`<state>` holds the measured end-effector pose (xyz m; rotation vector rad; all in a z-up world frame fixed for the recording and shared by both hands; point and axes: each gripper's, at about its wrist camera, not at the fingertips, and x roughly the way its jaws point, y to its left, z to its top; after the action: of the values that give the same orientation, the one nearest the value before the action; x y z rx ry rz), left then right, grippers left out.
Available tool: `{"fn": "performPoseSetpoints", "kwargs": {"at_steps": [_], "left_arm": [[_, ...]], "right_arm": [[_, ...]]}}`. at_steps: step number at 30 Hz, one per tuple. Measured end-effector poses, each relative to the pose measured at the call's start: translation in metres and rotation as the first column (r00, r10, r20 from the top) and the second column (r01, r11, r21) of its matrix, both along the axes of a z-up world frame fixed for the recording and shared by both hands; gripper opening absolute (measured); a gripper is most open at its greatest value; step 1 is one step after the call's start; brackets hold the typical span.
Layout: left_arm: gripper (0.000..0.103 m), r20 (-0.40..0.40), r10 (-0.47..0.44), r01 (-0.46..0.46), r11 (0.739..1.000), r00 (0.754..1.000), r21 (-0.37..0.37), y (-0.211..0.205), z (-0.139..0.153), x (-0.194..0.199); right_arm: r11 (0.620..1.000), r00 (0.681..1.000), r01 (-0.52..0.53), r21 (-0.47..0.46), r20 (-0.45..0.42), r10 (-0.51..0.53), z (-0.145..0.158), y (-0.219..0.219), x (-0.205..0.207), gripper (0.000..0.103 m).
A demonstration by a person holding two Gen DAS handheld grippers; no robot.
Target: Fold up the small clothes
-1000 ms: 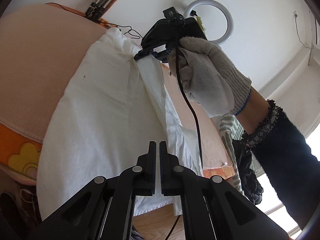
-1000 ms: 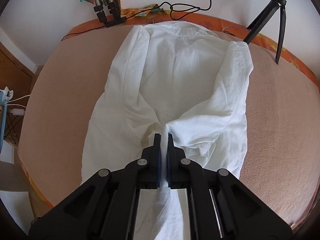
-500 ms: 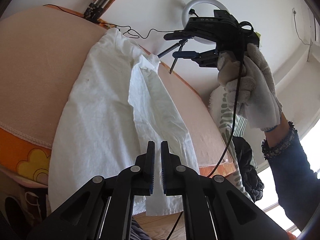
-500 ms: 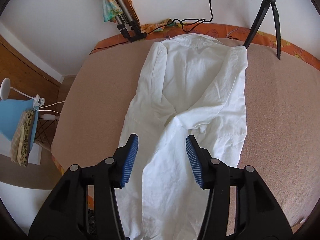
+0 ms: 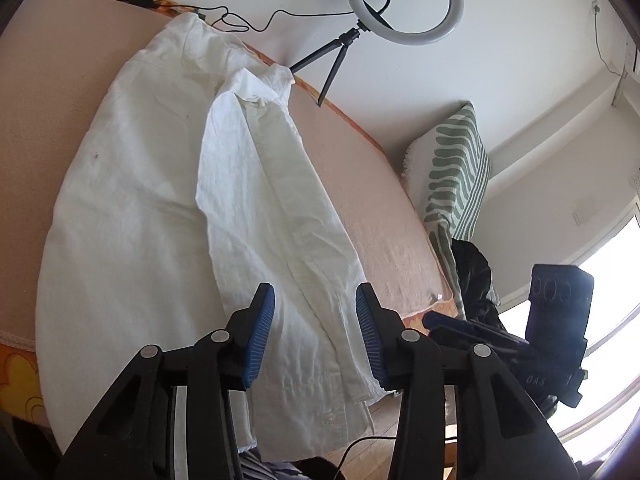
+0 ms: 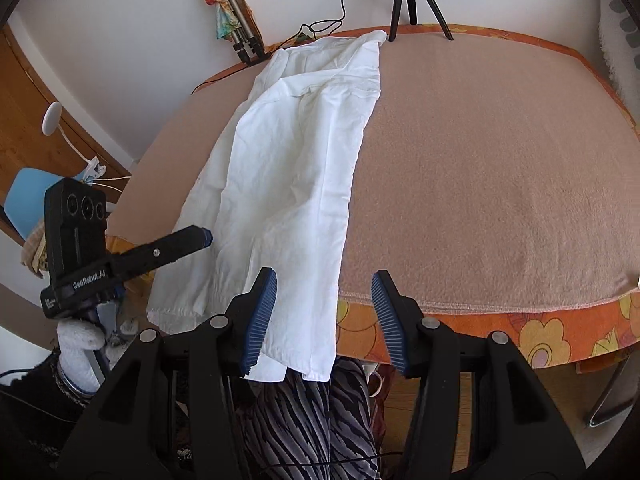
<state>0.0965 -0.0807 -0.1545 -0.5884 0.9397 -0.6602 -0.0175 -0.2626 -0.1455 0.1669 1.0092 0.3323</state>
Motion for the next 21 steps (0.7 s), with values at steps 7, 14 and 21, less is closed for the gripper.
{"fn": "performPoseSetpoints", "kwargs": {"at_steps": [7,14,21], "left_arm": [[0.041,-0.021,-0.002,0.004,0.995,1.000,0.103,-0.017,0.012,0.063],[0.041,-0.100,0.069,-0.054,0.987,0.993,0.149,-0.022,-0.002,0.115],[0.041,-0.116,0.097,-0.075,0.981,0.989,0.179,-0.025,-0.014,0.138]], "right_arm": [[0.978,0.983,-0.126,-0.165,0.116,0.146,0.001,0.042,-0.042,0.052],[0.941,0.959,-0.200,-0.273,0.142,0.245,-0.015,0.075,-0.047,0.060],[0.850,0.926,-0.229,-0.474,0.165,0.341,-0.032,0.107,-0.055,0.060]]}}
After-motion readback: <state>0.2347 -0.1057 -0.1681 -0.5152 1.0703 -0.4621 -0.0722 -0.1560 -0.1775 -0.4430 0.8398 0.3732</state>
